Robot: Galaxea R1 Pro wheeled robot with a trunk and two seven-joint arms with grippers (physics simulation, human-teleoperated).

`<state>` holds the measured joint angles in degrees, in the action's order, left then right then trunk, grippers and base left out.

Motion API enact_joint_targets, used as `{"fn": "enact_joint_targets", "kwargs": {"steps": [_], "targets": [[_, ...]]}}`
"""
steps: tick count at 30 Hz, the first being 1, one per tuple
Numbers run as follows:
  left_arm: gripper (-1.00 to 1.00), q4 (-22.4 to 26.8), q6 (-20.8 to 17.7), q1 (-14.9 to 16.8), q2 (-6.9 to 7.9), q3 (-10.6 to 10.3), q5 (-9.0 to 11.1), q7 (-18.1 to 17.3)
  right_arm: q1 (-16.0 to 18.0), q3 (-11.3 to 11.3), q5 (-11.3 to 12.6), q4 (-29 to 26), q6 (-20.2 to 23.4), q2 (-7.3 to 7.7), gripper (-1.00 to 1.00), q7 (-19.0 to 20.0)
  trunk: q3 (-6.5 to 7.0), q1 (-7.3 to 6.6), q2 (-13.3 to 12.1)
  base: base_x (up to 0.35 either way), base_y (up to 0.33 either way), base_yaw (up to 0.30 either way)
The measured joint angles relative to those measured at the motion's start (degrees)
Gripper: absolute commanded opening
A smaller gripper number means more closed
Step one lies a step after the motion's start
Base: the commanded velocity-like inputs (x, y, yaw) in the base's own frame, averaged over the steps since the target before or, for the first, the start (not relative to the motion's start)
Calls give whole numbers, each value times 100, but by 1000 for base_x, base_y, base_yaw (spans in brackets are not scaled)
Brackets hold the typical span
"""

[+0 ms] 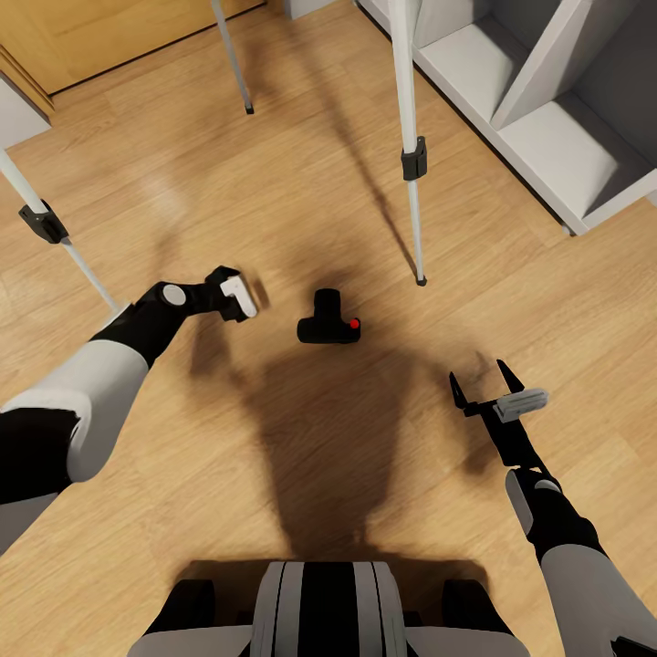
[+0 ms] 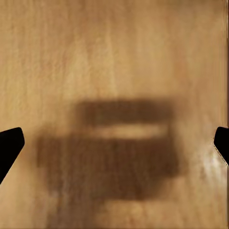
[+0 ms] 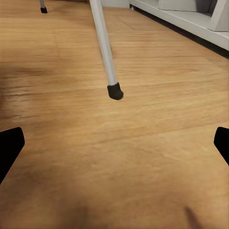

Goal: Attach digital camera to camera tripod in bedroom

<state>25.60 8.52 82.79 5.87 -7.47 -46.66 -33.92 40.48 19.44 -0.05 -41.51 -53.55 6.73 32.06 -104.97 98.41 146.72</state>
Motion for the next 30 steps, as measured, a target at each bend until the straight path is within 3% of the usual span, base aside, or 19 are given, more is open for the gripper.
{"fn": "enact_joint_targets", "kwargs": {"steps": [6, 14, 15, 30], "targets": [[100, -53, 134, -11, 0, -159, -17, -2, 0, 2, -3, 2, 0, 0, 100, 0, 0, 0, 0, 0, 0, 0], [100, -69, 153, -58, -22, -734, -15, -1, 0, 4, -2, 4, 0, 1, 100, 0, 0, 0, 0, 0, 0, 0], [100, -76, 156, -72, -37, -961, -12, -7, 0, 5, -3, 7, 0, 1, 100, 1, 0, 0, 0, 0, 0, 0], [100, -109, 360, -102, -44, -1100, -11, -168, 0, 5, -3, 9, 0, 2, 100, 1, 0, 0, 0, 0, 0, 0]]}}
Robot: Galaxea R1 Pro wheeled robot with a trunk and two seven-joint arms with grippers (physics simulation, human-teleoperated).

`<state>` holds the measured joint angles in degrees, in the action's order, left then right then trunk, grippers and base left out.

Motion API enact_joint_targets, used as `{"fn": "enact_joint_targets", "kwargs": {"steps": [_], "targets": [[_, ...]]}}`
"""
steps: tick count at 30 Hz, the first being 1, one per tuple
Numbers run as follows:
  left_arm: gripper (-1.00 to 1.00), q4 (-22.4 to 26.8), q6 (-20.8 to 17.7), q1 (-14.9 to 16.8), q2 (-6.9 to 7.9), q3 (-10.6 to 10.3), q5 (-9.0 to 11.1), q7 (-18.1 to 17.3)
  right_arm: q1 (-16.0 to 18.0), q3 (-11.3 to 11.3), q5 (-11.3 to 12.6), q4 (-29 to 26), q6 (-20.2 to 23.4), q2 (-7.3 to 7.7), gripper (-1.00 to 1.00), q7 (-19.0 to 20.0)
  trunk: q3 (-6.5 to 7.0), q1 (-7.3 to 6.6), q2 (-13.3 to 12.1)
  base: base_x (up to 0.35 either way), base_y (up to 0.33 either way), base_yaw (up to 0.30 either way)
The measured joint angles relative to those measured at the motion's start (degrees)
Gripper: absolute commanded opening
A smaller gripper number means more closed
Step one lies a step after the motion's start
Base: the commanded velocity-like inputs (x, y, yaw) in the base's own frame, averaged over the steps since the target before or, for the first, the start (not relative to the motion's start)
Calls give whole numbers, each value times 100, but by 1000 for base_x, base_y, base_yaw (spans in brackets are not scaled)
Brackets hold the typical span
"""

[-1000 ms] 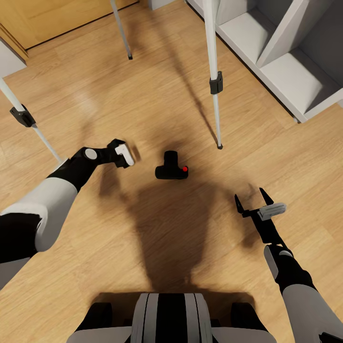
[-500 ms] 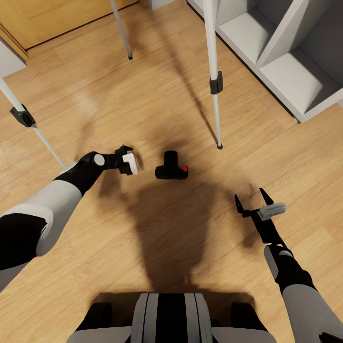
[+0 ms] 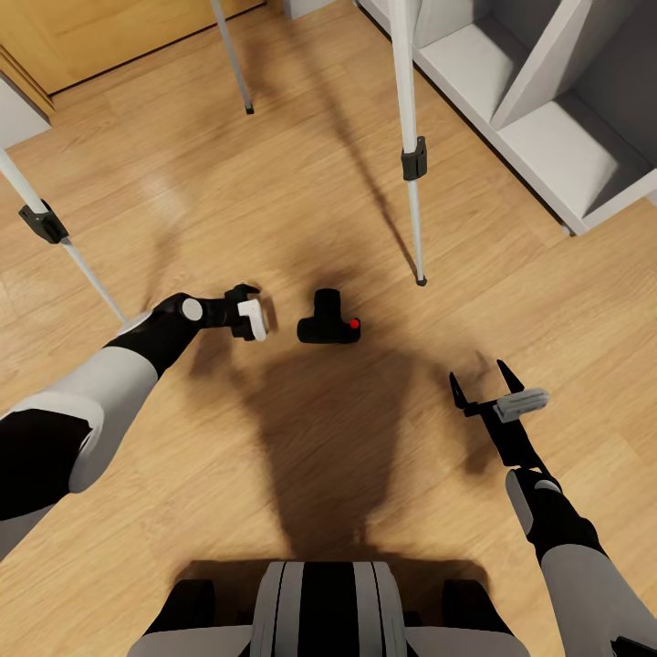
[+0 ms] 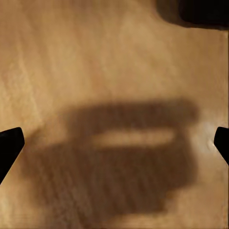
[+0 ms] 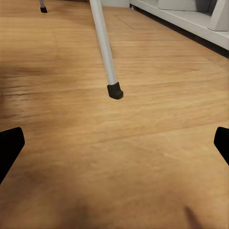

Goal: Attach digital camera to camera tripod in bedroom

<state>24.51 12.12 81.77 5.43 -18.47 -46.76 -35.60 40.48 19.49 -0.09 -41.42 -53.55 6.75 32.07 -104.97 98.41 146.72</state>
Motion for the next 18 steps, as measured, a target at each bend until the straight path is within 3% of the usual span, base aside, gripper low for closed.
{"fn": "enact_joint_targets", "kwargs": {"steps": [13, 18], "targets": [[100, -305, 391, -12, -5, -8, 17, -279, 0, 0, 3, 0, 0, -2, 100, 0, 0, 0, 0, 0, 0, 0], [100, -603, 571, -13, -97, -14, 27, -282, 0, 0, 4, 0, 0, -2, 100, -1, 0, 0, 0, 0, 0, 0]]}}
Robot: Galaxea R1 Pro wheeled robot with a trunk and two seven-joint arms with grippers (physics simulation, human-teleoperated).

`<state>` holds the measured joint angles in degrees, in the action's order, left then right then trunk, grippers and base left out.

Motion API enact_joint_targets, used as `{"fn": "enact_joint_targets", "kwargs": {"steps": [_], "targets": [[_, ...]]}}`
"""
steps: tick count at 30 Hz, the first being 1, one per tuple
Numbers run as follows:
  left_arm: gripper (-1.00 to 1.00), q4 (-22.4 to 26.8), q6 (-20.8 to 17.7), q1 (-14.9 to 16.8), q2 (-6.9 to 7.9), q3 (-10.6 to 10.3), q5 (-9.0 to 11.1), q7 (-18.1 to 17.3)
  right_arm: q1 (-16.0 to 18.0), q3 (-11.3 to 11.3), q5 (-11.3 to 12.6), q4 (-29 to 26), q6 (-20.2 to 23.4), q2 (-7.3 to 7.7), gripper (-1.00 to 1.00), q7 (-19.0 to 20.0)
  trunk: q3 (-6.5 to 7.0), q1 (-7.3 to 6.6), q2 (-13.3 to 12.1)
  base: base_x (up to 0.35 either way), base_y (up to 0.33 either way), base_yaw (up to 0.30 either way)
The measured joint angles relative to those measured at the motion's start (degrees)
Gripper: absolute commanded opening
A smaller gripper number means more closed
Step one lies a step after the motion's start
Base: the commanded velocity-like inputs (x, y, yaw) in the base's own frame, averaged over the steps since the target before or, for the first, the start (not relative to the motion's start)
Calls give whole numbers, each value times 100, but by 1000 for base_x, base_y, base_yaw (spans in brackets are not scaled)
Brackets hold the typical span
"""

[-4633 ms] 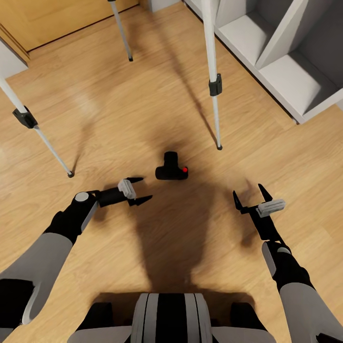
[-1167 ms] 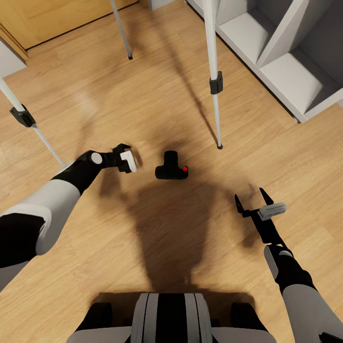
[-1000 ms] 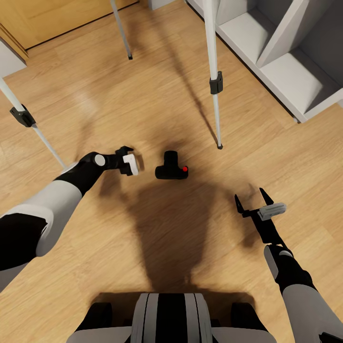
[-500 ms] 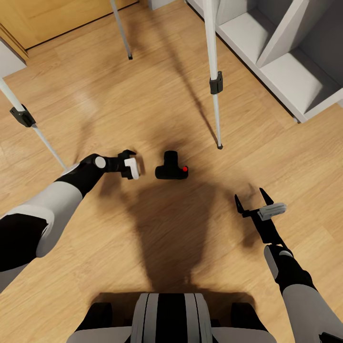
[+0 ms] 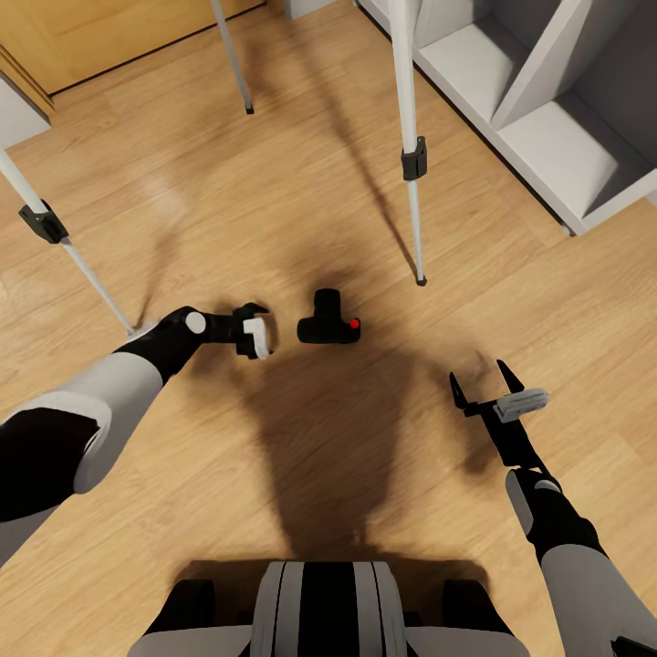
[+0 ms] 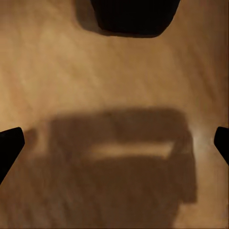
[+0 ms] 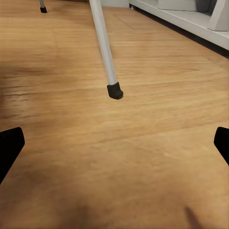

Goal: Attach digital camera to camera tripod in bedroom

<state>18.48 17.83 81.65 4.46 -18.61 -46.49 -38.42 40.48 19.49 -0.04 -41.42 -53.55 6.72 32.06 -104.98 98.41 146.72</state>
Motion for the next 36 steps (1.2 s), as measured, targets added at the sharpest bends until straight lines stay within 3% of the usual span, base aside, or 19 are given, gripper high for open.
{"fn": "enact_joint_targets", "kwargs": {"steps": [7, 17, 36], "targets": [[100, -188, 50, 1, -247, 2, 6, 20, 0, 0, -3, 0, 0, 3, 100, 0, 0, 0, 0, 0, 0, 0], [100, -252, 35, 0, -438, 39, 12, 53, 0, 0, -3, 0, 0, 3, 100, 0, 0, 0, 0, 0, 0, 0], [100, -335, 25, 0, -470, 178, 119, 66, 0, 0, -4, 0, 0, 1, 100, 1, 0, 0, 0, 0, 0, 0]]}}
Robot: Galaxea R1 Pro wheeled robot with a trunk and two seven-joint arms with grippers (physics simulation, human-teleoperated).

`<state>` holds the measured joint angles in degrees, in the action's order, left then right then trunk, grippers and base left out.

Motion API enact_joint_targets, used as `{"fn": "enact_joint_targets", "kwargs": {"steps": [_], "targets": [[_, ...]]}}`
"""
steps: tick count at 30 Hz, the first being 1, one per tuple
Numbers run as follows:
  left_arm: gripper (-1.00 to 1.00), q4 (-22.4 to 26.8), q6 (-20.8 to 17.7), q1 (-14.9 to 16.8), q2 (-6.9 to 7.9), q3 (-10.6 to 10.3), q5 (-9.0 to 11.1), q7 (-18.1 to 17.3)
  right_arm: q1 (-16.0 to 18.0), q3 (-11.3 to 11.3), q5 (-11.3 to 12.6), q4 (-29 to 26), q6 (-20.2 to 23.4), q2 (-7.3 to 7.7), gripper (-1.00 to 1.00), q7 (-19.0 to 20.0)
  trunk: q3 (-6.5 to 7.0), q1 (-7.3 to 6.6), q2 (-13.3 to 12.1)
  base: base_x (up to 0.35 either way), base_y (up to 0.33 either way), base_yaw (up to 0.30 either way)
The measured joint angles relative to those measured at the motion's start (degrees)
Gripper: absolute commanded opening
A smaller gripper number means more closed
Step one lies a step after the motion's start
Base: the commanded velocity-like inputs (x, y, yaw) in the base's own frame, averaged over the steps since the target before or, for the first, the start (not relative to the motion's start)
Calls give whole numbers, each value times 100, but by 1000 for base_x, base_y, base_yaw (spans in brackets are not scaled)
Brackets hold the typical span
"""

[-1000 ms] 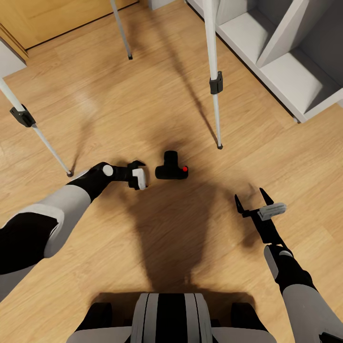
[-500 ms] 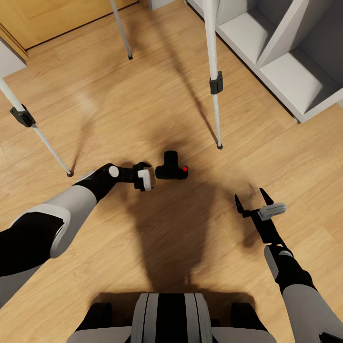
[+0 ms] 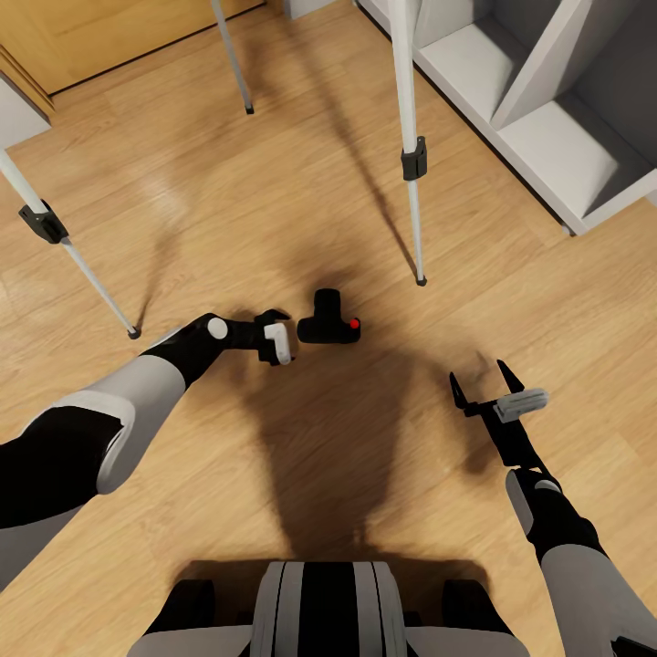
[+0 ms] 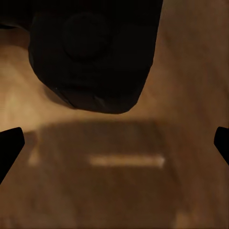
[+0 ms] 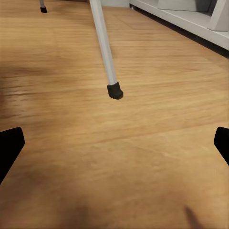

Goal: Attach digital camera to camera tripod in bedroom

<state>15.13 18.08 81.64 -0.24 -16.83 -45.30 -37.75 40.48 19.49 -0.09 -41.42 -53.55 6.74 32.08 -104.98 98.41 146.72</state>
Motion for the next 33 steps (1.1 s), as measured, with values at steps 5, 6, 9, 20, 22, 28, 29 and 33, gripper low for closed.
{"fn": "enact_joint_targets", "kwargs": {"steps": [5, 6, 9, 20, 22, 28, 29, 33], "targets": [[100, 1, 5, 0, 0, 7, 8, 1, 0, 0, 0, 0, 0, 1, 100, 0, 0, 0, 0, 0, 0, 0], [100, 2, 9, 0, 0, 9, 8, 1, 0, 0, 0, 0, 0, 2, 100, 1, 0, 0, 0, 0, 0, 0], [100, 3, 16, 0, 0, 17, 10, 2, 0, 0, 0, 0, 0, 1, 100, 0, 0, 0, 0, 0, 0, 0], [100, 3, 55, 0, 0, 222, 184, 1, 0, 0, 4, 0, 0, 1, 100, 1, 0, 0, 0, 0, 0, 0], [100, 3, 57, 0, 0, 237, 204, 1, 0, 0, 5, 0, 0, 0, 100, 2, 0, 0, 0, 0, 0, 0], [100, 3, 61, 0, -9, 281, 245, 1, 0, 0, 3, 0, 0, -1, 100, 3, 0, 0, 0, 0, 0, 0], [100, 3, 62, 0, -24, 287, 247, 0, 0, 0, 2, 0, 0, -2, 100, 2, 0, 0, 0, 0, 0, 0], [100, 3, 64, 0, -54, 293, 248, 0, 0, 0, 1, 0, 0, 0, 100, 1, 0, 0, 0, 0, 0, 0]]}}
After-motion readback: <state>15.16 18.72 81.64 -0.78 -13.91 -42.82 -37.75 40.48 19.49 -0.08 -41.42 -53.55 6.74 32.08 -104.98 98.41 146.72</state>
